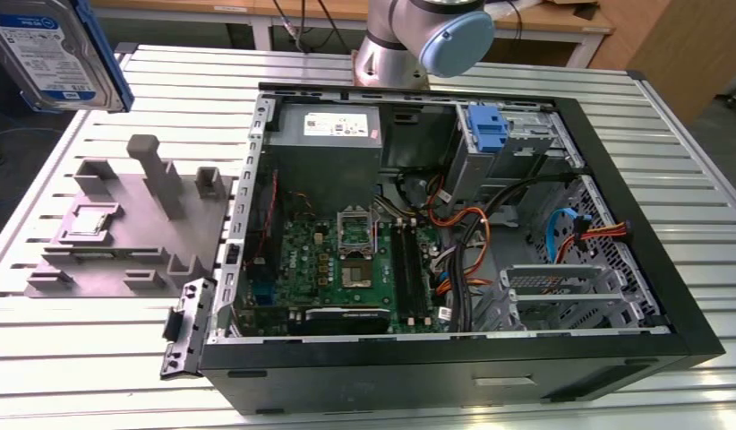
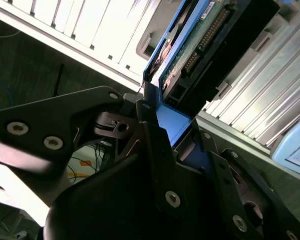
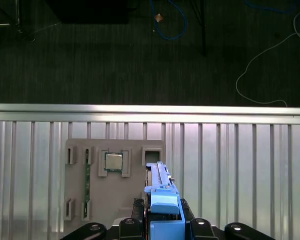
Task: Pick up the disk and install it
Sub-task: 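Pick up the disk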
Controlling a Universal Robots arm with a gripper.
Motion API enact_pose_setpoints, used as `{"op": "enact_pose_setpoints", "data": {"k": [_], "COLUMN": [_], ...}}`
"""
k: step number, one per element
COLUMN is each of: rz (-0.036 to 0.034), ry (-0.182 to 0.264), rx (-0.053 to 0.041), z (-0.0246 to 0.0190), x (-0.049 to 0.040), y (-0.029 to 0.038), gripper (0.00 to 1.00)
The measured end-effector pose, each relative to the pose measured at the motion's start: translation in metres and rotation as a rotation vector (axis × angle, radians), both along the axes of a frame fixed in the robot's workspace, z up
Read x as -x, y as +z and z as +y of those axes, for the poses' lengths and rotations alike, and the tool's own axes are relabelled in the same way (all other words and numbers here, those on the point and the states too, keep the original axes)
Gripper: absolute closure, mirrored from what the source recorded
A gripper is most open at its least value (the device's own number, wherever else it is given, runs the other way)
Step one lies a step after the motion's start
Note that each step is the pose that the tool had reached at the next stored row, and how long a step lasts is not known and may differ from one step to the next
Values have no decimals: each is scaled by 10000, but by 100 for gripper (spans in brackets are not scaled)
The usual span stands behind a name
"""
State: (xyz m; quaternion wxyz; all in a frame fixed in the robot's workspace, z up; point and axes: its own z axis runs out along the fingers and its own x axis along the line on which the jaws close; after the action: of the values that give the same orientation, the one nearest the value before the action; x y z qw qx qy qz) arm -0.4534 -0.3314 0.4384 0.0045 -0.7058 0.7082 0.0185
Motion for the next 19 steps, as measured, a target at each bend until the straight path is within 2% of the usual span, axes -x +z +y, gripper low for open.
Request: {"op": "enact_pose_setpoints", "data": {"k": [19], "rz": [0], "ry": [0], "rx": [0], "z": [0], "x": [0], "y": [61], "gripper": [63]}}
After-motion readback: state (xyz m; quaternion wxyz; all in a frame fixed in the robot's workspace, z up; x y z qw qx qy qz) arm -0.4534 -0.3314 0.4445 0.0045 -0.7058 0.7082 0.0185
